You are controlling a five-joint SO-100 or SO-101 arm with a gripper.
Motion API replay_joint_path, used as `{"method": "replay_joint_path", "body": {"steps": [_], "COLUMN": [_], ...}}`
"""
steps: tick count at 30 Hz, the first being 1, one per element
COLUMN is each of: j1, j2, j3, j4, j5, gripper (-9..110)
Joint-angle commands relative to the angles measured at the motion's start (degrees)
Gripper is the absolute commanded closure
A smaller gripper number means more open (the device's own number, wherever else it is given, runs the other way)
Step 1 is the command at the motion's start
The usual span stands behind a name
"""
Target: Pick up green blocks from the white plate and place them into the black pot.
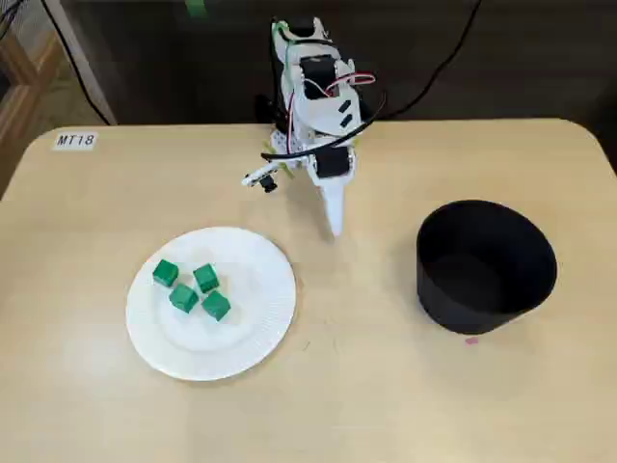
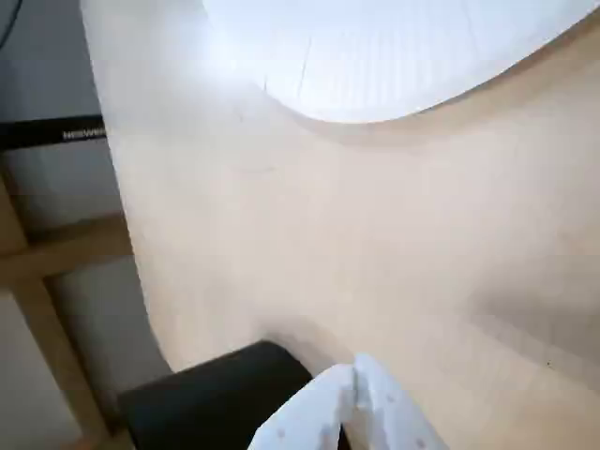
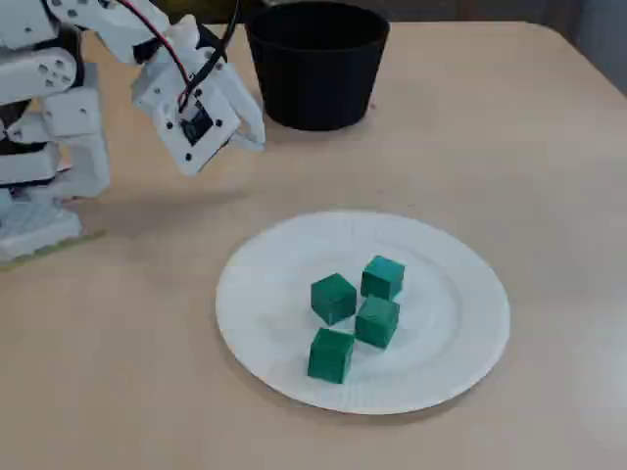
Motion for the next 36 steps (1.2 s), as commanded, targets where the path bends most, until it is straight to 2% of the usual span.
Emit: {"method": "replay_joint_path", "body": {"steps": [1, 12, 17, 27, 36], "j1": [14.5, 14.1, 15.8, 33.6, 45.3], "j2": [-45.5, -44.3, -42.6, -57.5, -69.3], "j3": [-56.9, -56.6, -56.4, -57.2, -61.7], "j4": [6.4, 6.8, 6.9, 7.6, 7.7], "j5": [-4.6, -3.5, -6.7, -10.4, -13.0], "gripper": [104, 104, 104, 104, 104]}}
